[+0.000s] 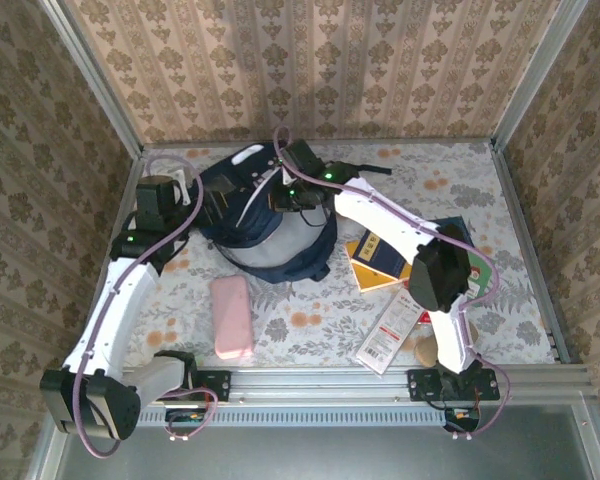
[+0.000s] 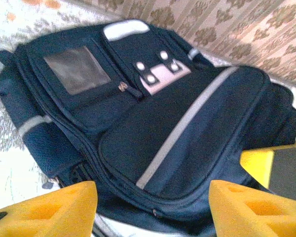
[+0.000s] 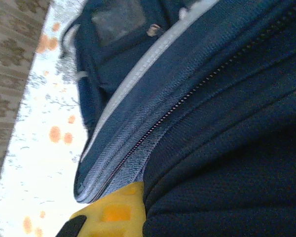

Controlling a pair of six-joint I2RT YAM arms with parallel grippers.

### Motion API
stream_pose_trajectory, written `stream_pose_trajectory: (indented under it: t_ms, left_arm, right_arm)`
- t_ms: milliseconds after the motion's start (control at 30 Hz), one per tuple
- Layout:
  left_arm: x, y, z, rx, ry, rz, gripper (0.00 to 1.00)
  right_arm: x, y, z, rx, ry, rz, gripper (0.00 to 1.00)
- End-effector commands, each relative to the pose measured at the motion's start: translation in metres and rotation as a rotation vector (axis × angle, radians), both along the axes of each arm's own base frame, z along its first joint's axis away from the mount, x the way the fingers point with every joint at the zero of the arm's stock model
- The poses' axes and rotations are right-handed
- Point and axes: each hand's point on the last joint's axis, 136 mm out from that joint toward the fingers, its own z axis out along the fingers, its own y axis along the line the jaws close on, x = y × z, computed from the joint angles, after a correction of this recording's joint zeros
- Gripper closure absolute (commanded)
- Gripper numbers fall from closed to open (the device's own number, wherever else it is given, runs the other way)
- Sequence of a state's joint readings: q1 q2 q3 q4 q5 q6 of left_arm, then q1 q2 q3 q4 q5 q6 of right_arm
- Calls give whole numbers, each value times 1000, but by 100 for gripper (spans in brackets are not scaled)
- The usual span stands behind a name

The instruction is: Pack the student bag

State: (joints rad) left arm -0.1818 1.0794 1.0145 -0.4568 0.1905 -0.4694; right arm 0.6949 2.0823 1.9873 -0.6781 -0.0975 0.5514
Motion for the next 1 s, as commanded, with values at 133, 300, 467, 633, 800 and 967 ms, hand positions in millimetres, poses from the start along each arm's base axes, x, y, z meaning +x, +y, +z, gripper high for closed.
stream_pose_trajectory:
  t_ms: [133, 300, 467, 633, 800, 967]
  left_arm:
    - [-33, 0, -40, -3, 112, -5, 37]
    - [-57, -11, -55, 89, 216, -74, 31]
    - [-81, -5, -82, 288, 404, 18, 27]
    - [-117, 5, -127, 525, 620, 47, 13]
    - [-137, 7, -160, 541, 703, 31, 0]
    - [-139, -2, -185, 480, 748, 21, 0]
  right_arm:
    - [3, -24, -13, -194, -58, -21, 62]
    - [-9, -46, 19, -228, -173, -54, 40]
    - [-35, -72, 30, -241, -223, -72, 31]
    - [-68, -98, 25, -250, -236, -82, 26]
    - [-93, -116, 17, -187, -233, -103, 19]
    - [-108, -125, 1, -165, -216, -103, 12]
